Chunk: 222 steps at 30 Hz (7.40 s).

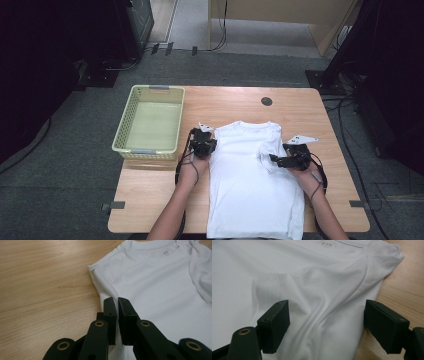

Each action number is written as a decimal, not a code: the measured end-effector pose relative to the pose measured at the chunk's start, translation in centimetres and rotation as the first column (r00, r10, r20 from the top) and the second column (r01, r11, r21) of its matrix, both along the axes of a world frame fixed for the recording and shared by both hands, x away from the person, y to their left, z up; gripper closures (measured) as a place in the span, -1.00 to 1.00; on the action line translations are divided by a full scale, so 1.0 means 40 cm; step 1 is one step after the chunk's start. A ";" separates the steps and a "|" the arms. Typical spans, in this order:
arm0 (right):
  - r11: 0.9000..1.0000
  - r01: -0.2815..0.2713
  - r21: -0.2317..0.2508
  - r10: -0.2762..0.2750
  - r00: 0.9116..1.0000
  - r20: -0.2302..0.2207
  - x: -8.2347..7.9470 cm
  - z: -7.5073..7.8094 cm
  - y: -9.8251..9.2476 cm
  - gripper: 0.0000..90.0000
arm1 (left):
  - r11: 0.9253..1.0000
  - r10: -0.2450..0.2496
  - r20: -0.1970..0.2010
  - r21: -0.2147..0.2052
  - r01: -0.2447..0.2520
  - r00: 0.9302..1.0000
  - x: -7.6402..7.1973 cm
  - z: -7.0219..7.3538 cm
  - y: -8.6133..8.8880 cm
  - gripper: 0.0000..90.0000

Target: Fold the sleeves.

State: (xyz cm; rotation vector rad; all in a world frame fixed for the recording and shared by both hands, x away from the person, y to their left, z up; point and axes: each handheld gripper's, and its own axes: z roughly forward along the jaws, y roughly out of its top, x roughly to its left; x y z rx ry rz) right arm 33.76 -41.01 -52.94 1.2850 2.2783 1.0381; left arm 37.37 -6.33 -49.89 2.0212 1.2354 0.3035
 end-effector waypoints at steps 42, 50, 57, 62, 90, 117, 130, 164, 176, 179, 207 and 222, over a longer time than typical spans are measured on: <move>1.000 -0.009 -0.003 0.009 1.000 0.009 -0.002 -0.002 0.010 -0.53 | 0.995 -0.094 0.014 0.021 0.094 0.995 -0.011 -0.002 -0.085 0.92; 1.000 -0.011 -0.003 0.011 1.000 0.009 -0.002 -0.002 0.011 -0.53 | 0.992 -0.125 0.038 0.014 0.125 0.991 -0.034 0.006 -0.113 0.92; 1.000 -0.012 -0.004 0.013 1.000 0.008 -0.002 -0.002 0.014 -0.53 | 0.990 -0.144 0.047 0.012 0.143 0.989 -0.043 0.001 -0.132 0.92; 1.000 -0.014 -0.004 0.014 1.000 0.008 -0.002 -0.002 0.015 -0.53 | 0.989 -0.149 0.036 0.009 0.149 0.988 -0.040 -0.006 -0.134 0.88; 1.000 -0.013 0.013 0.012 1.000 0.018 0.000 -0.005 0.013 -0.53 | 0.994 -0.112 0.052 0.009 0.111 0.992 -0.025 0.021 -0.085 0.35; 1.000 -0.004 0.009 0.004 1.000 -0.004 0.008 0.000 0.010 -0.55 | 0.991 -0.117 0.091 0.082 0.109 0.989 0.014 -0.045 -0.062 -0.10; 1.000 -0.026 -0.012 0.026 1.000 -0.013 0.030 0.003 -0.006 -0.56 | 0.991 -0.131 0.078 0.052 0.127 0.988 0.031 -0.059 -0.066 -0.35; 0.999 -0.044 -0.024 0.044 0.999 -0.016 0.100 0.013 -0.011 -0.56 | 0.986 -0.164 0.122 0.049 0.159 0.979 0.099 -0.052 -0.092 -0.36; 0.999 -0.046 -0.026 0.046 0.999 0.003 0.122 0.012 -0.003 -0.56 | 0.985 -0.172 0.113 0.044 0.168 0.979 0.123 -0.060 -0.098 -0.36; 0.999 -0.044 -0.022 0.044 0.999 0.002 0.130 0.007 -0.003 -0.56 | 0.983 -0.183 0.091 0.004 0.183 0.979 0.127 -0.059 -0.103 -0.36; 0.999 -0.046 -0.027 0.046 0.999 0.018 0.189 0.012 -0.004 -0.55 | 0.982 -0.176 0.119 0.084 0.166 0.977 0.182 -0.070 -0.121 -0.36; 1.000 -0.010 -0.015 0.011 1.000 0.020 0.217 0.009 -0.026 -0.52 | 0.977 -0.194 0.138 0.118 0.178 0.971 0.203 -0.070 -0.137 -0.36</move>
